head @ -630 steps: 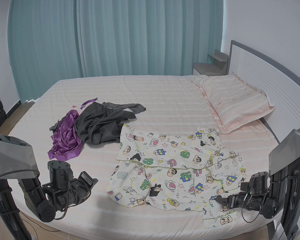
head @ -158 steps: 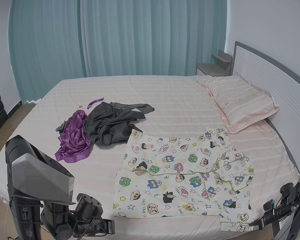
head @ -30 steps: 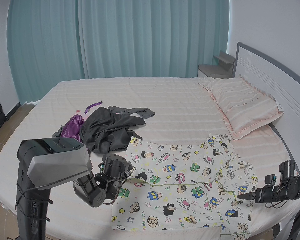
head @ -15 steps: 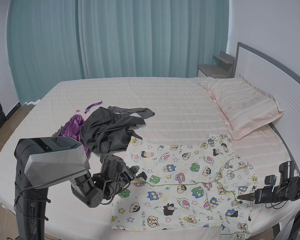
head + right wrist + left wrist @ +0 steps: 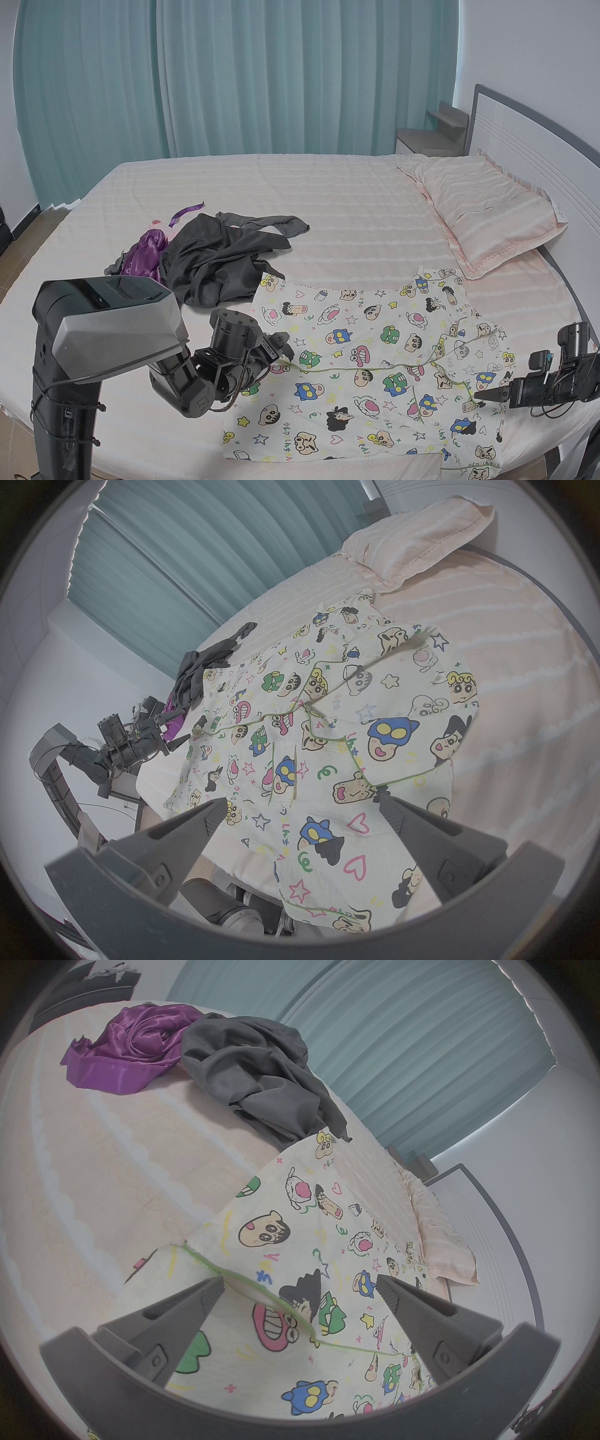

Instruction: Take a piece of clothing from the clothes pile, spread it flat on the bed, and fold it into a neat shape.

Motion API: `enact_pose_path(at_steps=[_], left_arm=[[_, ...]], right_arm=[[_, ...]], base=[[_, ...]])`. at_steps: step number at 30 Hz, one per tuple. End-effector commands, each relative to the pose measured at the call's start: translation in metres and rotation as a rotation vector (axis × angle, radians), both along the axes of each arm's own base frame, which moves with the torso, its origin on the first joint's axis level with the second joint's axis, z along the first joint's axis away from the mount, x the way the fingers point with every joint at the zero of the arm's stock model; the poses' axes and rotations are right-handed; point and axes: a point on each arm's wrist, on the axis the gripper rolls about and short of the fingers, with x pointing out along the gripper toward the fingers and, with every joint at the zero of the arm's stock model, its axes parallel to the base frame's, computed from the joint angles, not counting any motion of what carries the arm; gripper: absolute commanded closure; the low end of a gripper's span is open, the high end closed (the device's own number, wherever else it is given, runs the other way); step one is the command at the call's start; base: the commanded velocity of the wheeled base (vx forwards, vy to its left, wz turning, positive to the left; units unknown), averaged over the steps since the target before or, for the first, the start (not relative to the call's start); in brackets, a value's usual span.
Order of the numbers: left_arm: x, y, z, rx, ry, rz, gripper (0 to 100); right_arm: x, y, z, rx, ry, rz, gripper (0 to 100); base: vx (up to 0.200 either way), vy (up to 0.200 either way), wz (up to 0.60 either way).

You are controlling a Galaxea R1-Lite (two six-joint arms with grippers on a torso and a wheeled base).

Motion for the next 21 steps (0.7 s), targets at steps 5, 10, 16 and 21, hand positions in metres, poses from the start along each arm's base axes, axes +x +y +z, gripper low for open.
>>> enact_pose_path(at_steps=[5,10,16,21], left_arm=[[0.01,-0.012,-0.005,0.029,-0.013,-0.031,0],[0.01,-0.012,-0.006,0.038,-0.002,-0.032,0],[0.0,-0.016,-0.008,0.055,0.017,-0.052,0],[-0.003,-0.018,-0.011,0.064,0.021,-0.059,0]], right_arm=[[0.0,0.0,0.0,0.0,0.0,0.0,0],[0.0,0.0,0.0,0.0,0.0,0.0,0],[0.0,0.0,0.0,0.002,0.0,-0.001,0],[0.0,0.0,0.0,0.0,-0.001,-0.002,0]], base=[[0.0,0.0,0.0],[0.0,0.0,0.0],[0.0,0.0,0.0],[0.0,0.0,0.0]])
